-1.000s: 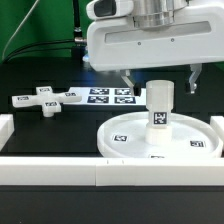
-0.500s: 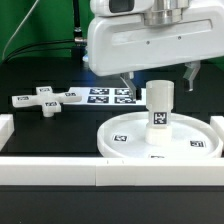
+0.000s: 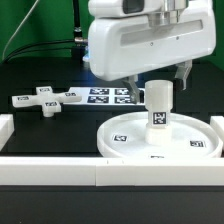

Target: Assemble round table

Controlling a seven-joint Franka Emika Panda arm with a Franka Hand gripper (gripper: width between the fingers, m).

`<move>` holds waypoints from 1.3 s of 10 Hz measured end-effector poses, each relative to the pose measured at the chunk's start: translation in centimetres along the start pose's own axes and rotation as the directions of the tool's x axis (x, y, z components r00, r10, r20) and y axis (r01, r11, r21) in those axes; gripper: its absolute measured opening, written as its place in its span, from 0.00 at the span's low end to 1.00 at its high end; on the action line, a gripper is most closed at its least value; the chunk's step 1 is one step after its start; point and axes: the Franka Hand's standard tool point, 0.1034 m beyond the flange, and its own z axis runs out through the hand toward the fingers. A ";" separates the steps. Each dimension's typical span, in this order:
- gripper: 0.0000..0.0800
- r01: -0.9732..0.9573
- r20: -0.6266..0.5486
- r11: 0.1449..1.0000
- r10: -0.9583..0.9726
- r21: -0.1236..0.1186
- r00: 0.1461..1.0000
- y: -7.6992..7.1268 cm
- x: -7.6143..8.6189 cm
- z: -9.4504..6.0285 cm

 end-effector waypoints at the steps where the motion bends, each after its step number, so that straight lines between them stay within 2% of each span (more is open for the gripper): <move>1: 0.81 0.042 0.009 0.999 -0.042 0.005 0.999 -0.6 -0.3 0.4; 3: 0.81 0.164 0.016 0.986 -0.164 0.009 0.986 -1.2 -0.5 0.5; 6: 0.81 0.349 0.022 0.937 -0.349 0.009 0.937 -1.1 -1.0 0.5; 9: 0.81 0.508 0.040 0.861 -0.508 -0.001 0.860 -1.0 -0.8 0.4; 13: 0.80 0.540 0.049 0.842 -0.539 0.000 0.841 -1.2 -0.3 0.2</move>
Offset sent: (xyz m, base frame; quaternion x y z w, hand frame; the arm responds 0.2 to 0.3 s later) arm -0.0159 0.0061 0.0045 0.0064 0.0030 -0.1980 0.9802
